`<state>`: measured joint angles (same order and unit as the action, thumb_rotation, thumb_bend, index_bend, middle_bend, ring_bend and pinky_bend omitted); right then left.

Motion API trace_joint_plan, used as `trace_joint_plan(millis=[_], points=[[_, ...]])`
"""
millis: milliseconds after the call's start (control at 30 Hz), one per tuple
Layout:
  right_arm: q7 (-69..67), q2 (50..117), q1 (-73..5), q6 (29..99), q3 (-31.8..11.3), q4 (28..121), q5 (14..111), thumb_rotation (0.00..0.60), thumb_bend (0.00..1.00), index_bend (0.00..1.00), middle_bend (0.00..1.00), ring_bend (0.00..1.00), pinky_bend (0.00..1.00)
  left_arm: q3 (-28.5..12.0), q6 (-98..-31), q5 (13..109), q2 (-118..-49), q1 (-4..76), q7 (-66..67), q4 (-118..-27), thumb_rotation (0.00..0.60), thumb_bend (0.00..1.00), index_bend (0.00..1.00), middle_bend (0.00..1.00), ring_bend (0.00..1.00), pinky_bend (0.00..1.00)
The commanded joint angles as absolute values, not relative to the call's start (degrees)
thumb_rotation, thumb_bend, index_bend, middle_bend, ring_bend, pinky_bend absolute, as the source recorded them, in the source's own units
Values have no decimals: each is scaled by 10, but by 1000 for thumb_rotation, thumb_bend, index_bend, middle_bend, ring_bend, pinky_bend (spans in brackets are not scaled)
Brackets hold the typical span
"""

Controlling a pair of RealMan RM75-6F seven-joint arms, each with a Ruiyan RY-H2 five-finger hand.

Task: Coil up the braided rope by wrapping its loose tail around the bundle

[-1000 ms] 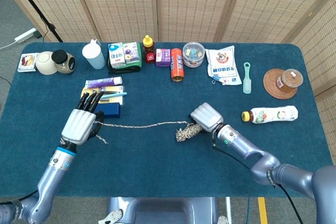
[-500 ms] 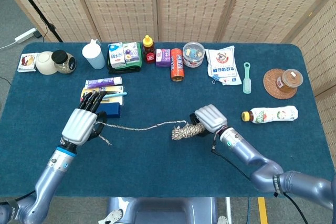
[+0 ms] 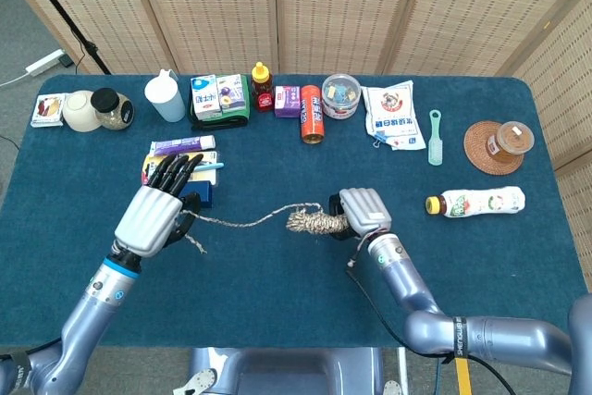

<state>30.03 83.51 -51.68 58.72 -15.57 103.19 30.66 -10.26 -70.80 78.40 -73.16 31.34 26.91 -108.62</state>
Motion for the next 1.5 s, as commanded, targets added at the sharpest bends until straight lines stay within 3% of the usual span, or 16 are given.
trace_joint_plan(millis=[33, 300, 500, 633, 867, 1100, 1500], points=[[308, 834, -528, 598, -167, 1054, 280, 600, 691, 730, 747, 663, 915, -121, -707, 767, -747, 327, 272, -1058, 600, 432, 586, 0, 0, 0], [232, 826, -530, 587, -224, 1077, 199, 600, 716, 729, 754, 670, 924, -114, -683, 744, -771, 342, 281, -1019, 600, 432, 586, 0, 0, 0], [201, 833, -556, 628, -284, 1083, 87, 600, 739, 728, 760, 678, 931, -100, -669, 747, -791, 351, 282, -1002, 600, 432, 586, 0, 0, 0], [201, 848, -575, 668, -302, 1064, 64, 600, 740, 727, 760, 680, 932, -88, -668, 764, -793, 352, 283, -1016, 600, 432, 586, 0, 0, 0], [218, 908, -606, 727, -302, 983, 68, 600, 740, 729, 765, 686, 938, -78, -671, 793, -769, 349, 261, -1086, 600, 432, 586, 0, 0, 0], [235, 964, -621, 738, -292, 925, 82, 600, 740, 730, 767, 689, 940, -95, -666, 793, -734, 355, 233, -1152, 600, 432, 586, 0, 0, 0], [277, 1012, -615, 742, -259, 886, 122, 600, 741, 731, 769, 691, 940, -124, -665, 784, -735, 374, 210, -1182, 600, 432, 586, 0, 0, 0]])
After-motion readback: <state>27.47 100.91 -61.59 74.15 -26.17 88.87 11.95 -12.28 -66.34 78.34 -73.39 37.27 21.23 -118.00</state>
